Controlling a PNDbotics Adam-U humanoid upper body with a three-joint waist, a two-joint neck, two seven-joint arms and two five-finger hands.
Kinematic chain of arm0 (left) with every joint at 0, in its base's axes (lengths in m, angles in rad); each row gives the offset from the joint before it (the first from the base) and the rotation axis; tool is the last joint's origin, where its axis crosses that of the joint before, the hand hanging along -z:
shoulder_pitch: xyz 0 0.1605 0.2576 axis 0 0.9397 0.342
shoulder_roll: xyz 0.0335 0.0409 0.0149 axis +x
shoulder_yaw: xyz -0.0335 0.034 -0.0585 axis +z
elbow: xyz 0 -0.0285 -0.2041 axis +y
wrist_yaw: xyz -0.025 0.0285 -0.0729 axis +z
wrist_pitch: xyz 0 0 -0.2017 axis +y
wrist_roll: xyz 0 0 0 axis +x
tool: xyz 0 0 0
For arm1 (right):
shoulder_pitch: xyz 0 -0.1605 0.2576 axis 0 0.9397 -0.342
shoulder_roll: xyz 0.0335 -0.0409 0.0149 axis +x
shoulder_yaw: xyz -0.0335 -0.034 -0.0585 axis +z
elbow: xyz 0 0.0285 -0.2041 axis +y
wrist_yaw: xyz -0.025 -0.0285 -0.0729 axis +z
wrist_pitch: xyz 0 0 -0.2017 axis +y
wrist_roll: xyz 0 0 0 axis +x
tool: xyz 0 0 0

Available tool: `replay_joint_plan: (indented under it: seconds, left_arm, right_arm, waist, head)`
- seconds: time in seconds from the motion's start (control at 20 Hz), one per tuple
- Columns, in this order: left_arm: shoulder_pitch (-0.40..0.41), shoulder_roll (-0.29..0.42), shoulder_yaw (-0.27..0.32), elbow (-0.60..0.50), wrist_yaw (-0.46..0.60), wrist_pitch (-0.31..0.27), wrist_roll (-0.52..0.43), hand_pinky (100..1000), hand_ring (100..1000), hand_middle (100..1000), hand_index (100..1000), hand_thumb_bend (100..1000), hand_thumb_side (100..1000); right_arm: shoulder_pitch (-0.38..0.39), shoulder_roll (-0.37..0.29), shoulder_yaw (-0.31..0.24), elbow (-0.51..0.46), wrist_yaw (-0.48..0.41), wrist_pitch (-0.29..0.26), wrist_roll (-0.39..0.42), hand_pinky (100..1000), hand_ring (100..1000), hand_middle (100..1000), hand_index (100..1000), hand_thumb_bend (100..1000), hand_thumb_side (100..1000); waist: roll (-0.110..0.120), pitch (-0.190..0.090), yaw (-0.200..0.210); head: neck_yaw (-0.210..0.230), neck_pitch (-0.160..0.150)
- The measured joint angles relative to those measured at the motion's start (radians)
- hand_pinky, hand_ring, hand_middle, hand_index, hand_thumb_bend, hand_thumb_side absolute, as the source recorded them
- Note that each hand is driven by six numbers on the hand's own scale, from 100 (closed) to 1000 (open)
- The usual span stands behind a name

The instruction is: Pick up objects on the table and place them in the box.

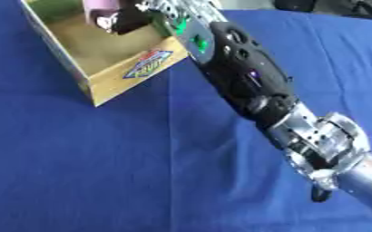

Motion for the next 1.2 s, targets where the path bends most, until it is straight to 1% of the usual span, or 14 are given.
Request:
replay_joint_plan:
  seconds: [0.05, 0.1, 0.15, 0.2, 0.4, 0.55, 0.6, 0.8, 1.2]
  left_arm:
    - [-0.001, 0.0, 0.0, 0.0, 0.001, 0.0, 0.0, 700, 742, 711, 732, 516, 885]
    - [-0.001, 0.0, 0.0, 0.0, 0.001, 0.0, -0.001, 700, 742, 711, 732, 515, 887]
    - [-0.001, 0.0, 0.0, 0.0, 0.001, 0.0, -0.001, 700, 742, 711, 732, 515, 887]
    - [-0.001, 0.0, 0.0, 0.0, 0.002, 0.001, -0.002, 700, 742, 711, 732, 515, 887]
    - [-0.001, 0.0, 0.0, 0.0, 0.002, 0.002, -0.002, 700, 742, 711, 732, 514, 886]
    - [0.0, 0.0, 0.0, 0.0, 0.002, 0.002, -0.002, 701, 742, 711, 733, 514, 886]
    - [0.001, 0.0, 0.0, 0.0, 0.002, 0.003, -0.002, 701, 741, 711, 733, 513, 885]
    - [0.002, 0.0, 0.0, 0.0, 0.002, 0.004, -0.001, 701, 741, 710, 733, 513, 884]
    - [0.007, 0.0, 0.001, 0.0, 0.002, 0.007, -0.001, 701, 741, 710, 732, 511, 883]
  right_arm:
    - [0.0, 0.001, 0.0, 0.006, 0.006, -0.004, -0.001, 793, 723, 633, 764, 121, 520]
    - [0.0, 0.003, 0.0, 0.011, 0.013, -0.006, -0.001, 802, 749, 671, 810, 161, 515]
    - [0.0, 0.003, 0.0, 0.015, 0.024, -0.008, 0.0, 806, 755, 683, 823, 171, 515]
    - [0.0, 0.003, 0.0, 0.019, 0.037, -0.008, 0.0, 817, 775, 715, 852, 209, 521]
    - [0.0, 0.004, 0.0, 0.025, 0.09, -0.004, 0.01, 833, 805, 757, 872, 261, 543]
    - [0.0, 0.004, -0.004, 0.026, 0.124, 0.004, 0.02, 850, 831, 795, 901, 337, 592]
    - [0.0, 0.004, -0.007, 0.026, 0.132, 0.008, 0.024, 852, 832, 797, 902, 350, 600]
    - [0.0, 0.003, -0.013, 0.025, 0.153, 0.018, 0.033, 854, 834, 801, 908, 373, 612]
    - [0.0, 0.001, -0.019, 0.006, 0.15, 0.018, 0.04, 847, 820, 788, 902, 341, 612]
  waist:
    - [-0.001, 0.0, 0.0]
    - [-0.002, 0.0, 0.0]
    - [-0.003, 0.0, 0.0]
    - [-0.003, 0.0, 0.0]
    - [-0.003, 0.0, 0.0]
    - [-0.003, 0.0, -0.002]
    - [-0.003, 0.0, -0.004]
    - [-0.002, -0.002, -0.009]
    - [0.002, -0.01, -0.02]
  head:
    - [0.0, -0.001]
    - [0.0, -0.003]
    - [0.0, -0.003]
    - [0.0, -0.003]
    - [0.001, -0.003]
    - [0.003, -0.003]
    - [0.003, -0.003]
    - [0.005, -0.003]
    - [0.012, -0.003]
